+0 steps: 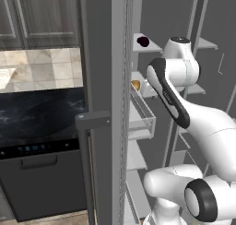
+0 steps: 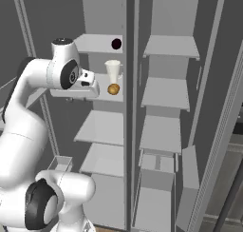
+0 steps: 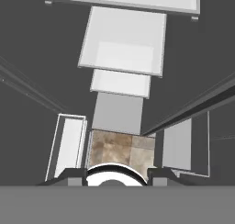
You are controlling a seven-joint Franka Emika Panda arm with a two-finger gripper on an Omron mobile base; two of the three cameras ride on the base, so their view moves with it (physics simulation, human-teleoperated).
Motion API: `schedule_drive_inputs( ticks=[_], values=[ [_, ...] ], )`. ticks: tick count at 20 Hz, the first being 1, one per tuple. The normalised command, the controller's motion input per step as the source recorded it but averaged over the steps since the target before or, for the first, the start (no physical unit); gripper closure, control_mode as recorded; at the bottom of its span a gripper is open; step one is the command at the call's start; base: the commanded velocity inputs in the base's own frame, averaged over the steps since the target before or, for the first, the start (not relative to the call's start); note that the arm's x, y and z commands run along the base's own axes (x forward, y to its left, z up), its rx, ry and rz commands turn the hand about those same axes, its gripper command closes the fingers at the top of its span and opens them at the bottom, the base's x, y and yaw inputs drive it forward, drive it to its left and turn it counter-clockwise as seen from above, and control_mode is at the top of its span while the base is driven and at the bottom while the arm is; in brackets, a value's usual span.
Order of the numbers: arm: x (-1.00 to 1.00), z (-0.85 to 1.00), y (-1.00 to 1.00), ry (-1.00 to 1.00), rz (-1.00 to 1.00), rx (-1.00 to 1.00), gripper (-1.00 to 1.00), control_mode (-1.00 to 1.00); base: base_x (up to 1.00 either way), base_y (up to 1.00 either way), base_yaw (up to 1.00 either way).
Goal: Take the eggplant and potato from the fridge shelf and place them in the freezer drawer to begin freezing them.
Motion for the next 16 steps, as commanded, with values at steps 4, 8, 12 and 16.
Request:
schedule_drive_inputs(
  ticks=[4,8,12,16],
  values=[
    [-0.09,0.0,0.04,0.0,0.0,0.0,-1.0,-1.0,0.0,0.0,0.0],
    [-0.17,-0.02,0.11,0.0,0.03,0.02,-1.0,-1.0,0.0,0.0,0.0],
    [-0.44,-0.11,0.0,-0.01,0.14,0.2,-1.0,-1.0,0.0,0.0,0.0],
    [-0.1,-0.08,0.05,0.0,0.05,0.31,-1.0,-1.0,0.0,0.0,0.0]
  ],
)
